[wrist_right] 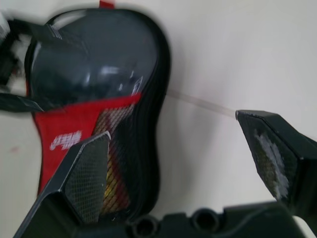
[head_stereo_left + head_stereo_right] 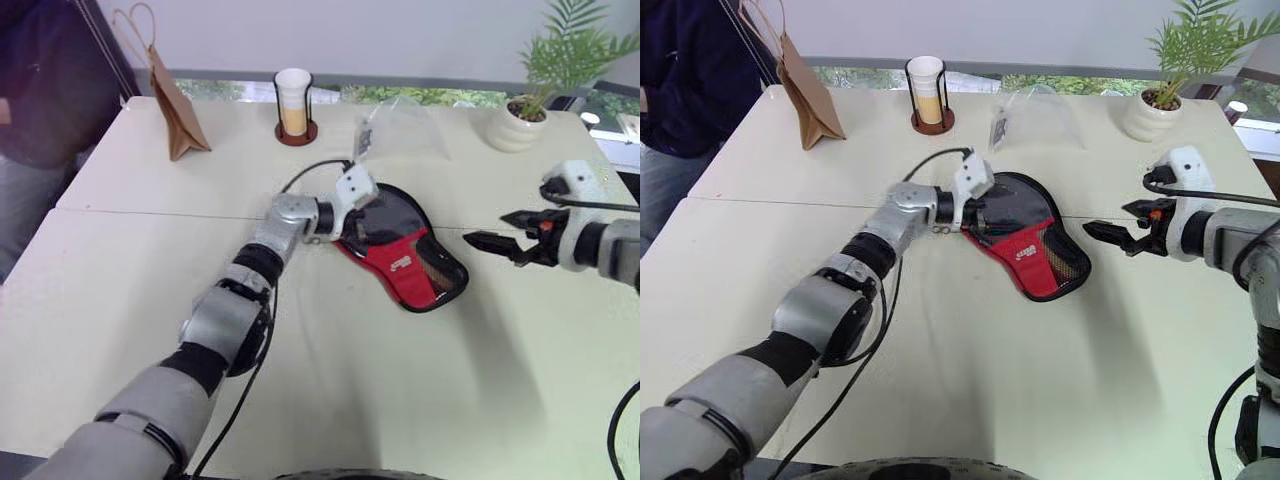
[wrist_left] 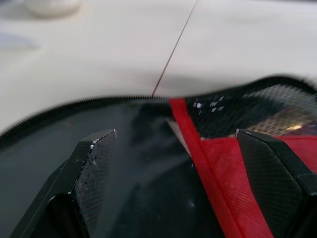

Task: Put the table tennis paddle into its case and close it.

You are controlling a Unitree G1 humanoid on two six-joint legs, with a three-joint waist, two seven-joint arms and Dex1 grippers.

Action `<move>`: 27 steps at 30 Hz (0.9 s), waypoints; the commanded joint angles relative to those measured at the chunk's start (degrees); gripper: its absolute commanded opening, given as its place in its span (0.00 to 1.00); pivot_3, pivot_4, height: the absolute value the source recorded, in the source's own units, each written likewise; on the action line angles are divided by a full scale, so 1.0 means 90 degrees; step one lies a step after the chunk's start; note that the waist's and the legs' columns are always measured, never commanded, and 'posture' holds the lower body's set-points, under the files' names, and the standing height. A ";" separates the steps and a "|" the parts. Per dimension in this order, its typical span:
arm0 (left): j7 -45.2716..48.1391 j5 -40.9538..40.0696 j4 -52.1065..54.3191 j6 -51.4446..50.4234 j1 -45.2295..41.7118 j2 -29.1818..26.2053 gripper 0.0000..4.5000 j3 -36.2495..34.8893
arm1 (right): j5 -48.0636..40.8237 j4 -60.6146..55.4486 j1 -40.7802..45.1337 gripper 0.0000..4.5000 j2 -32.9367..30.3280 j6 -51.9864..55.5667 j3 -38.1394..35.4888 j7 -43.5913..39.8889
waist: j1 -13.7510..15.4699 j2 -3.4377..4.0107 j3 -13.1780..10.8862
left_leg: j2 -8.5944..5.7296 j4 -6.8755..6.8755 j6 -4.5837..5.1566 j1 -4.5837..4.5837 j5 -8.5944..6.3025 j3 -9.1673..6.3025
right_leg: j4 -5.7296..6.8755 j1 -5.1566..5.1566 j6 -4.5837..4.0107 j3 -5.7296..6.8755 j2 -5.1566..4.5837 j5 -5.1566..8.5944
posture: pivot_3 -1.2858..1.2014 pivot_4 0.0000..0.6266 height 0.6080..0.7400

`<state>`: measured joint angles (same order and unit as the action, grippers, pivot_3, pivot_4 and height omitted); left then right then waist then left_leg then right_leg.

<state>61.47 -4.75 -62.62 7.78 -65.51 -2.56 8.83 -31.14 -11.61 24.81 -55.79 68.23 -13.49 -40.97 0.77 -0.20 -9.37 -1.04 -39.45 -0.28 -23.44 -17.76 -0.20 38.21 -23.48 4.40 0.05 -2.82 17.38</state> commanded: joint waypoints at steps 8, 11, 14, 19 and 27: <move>0.1227 -0.1611 0.5697 -0.3035 0.1823 -0.1828 0.89 -0.0353 | 0.0575 0.2422 0.0981 0.99 0.0349 -0.1648 0.1591 -0.1513 | -0.0159 0.0003 0.0002 | 0.0007 0.0003 -0.0006 0.0002 0.0003 -0.0002 | 0.0000 0.0001 0.0000 -0.0005 0.0004 0.0000 | 0.52 0.24 1.00; 0.1068 -0.1742 0.6658 -0.3478 0.2379 -0.2301 0.89 -0.0350 | 0.0729 0.3178 0.1354 0.99 0.0637 -0.1896 0.1837 -0.1813 | -0.0160 0.0003 0.0002 | 0.0007 0.0002 -0.0006 0.0002 0.0003 -0.0003 | 0.0000 0.0002 0.0000 -0.0005 0.0001 0.0000 | 0.52 0.24 1.00; 0.0848 -0.1913 0.7292 -0.3861 0.2762 -0.2625 0.89 -0.0453 | 0.0961 0.3874 0.1657 0.99 0.0898 -0.2151 0.2077 -0.2081 | -0.0140 0.0003 0.0002 | 0.0006 -0.0002 -0.0007 0.0002 0.0003 -0.0006 | -0.0001 0.0004 0.0000 -0.0003 0.0000 0.0000 | 0.52 0.24 1.00; 0.0460 -0.2167 0.8005 -0.4287 0.3148 -0.3046 0.89 -0.0706 | 0.1310 0.4624 0.1904 0.94 0.1195 -0.2454 0.2356 -0.2480 | -0.0158 -0.0001 0.0004 | 0.0003 -0.0005 -0.0006 0.0002 0.0003 -0.0007 | -0.0002 0.0009 0.0000 -0.0002 -0.0004 0.0000 | 0.52 0.24 1.00; 0.0086 -0.2446 0.8378 -0.4509 0.3362 -0.3392 0.89 -0.0913 | 0.1495 0.4535 0.1750 0.16 0.1413 -0.2355 0.2439 -0.2782 | -0.0159 -0.0001 0.0004 | 0.0006 -0.0002 -0.0006 0.0006 0.0003 -0.0006 | -0.0002 0.0011 0.0000 -0.0001 -0.0002 0.0000 | 0.52 0.24 1.00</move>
<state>63.02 -25.59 10.42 -32.52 -35.40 -32.46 2.46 -18.28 30.25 41.50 -43.62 46.02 7.17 -65.45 -0.66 -0.21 -9.33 -1.00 -39.47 -0.32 -23.39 -17.74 -0.25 38.19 -23.38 4.40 0.04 -2.84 17.38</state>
